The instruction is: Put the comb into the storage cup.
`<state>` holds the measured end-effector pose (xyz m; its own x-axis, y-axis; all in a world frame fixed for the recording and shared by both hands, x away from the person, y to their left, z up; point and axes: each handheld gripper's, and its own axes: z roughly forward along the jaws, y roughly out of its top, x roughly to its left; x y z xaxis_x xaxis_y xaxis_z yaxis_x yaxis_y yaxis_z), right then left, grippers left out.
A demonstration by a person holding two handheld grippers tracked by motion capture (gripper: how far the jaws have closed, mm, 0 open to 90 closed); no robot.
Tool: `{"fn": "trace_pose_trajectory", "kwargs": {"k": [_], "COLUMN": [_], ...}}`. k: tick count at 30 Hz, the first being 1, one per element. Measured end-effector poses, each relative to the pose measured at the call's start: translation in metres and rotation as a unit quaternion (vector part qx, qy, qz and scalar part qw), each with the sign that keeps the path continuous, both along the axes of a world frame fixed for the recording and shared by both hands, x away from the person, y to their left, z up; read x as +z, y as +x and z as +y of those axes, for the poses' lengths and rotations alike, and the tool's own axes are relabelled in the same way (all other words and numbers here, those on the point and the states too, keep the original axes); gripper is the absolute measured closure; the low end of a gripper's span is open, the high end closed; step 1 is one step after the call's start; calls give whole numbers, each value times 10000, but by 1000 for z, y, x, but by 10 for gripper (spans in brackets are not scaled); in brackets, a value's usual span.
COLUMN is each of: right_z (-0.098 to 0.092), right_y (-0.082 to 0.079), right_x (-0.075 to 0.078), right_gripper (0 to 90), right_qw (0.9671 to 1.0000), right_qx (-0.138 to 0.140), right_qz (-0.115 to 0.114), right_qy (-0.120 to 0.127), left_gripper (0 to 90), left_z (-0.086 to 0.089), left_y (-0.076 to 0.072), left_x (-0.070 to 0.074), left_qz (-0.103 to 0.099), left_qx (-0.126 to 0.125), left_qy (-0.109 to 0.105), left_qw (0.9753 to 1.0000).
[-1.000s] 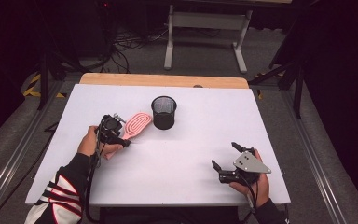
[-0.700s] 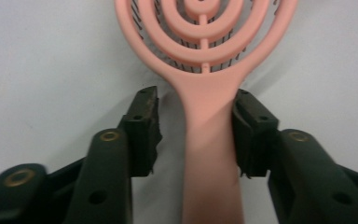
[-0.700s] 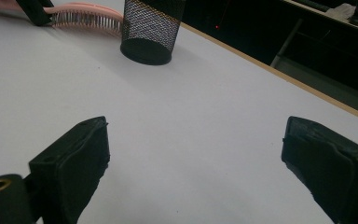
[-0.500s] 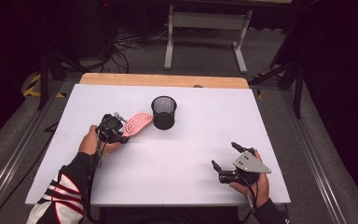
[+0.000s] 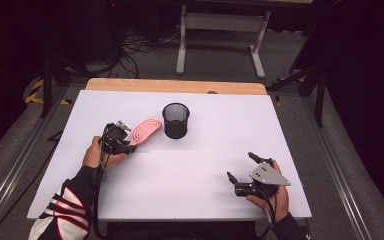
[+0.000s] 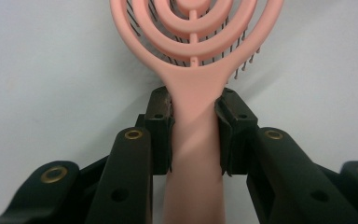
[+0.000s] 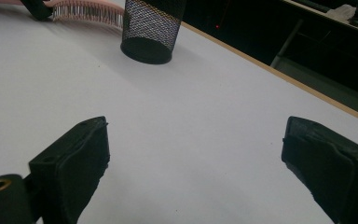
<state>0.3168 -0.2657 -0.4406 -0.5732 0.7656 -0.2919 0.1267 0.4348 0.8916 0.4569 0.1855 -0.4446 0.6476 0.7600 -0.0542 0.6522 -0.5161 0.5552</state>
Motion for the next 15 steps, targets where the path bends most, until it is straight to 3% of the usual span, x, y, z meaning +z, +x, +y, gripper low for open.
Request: {"fn": "trace_pose_trajectory", "kwargs": {"k": [8, 12, 15], "right_z": [0, 0, 0], "right_y": [0, 1, 2], "right_x": [0, 0, -1], "right_gripper": [80, 81, 80], "right_qw": [10000, 10000, 9999], "right_qx": [-20, -37, -83], "right_qz": [-26, -20, 5], "right_qy": [11, 28, 88], "left_gripper": [697, 697, 698], "left_z": [10, 9, 8], "left_y": [-10, -17, -20], "left_x": [12, 16, 15], "left_qz": [-594, -947, -1051], "left_qx": [260, 233, 216], "left_qy": [-179, -216, -206], "left_qw": [9977, 9950, 9940]}}
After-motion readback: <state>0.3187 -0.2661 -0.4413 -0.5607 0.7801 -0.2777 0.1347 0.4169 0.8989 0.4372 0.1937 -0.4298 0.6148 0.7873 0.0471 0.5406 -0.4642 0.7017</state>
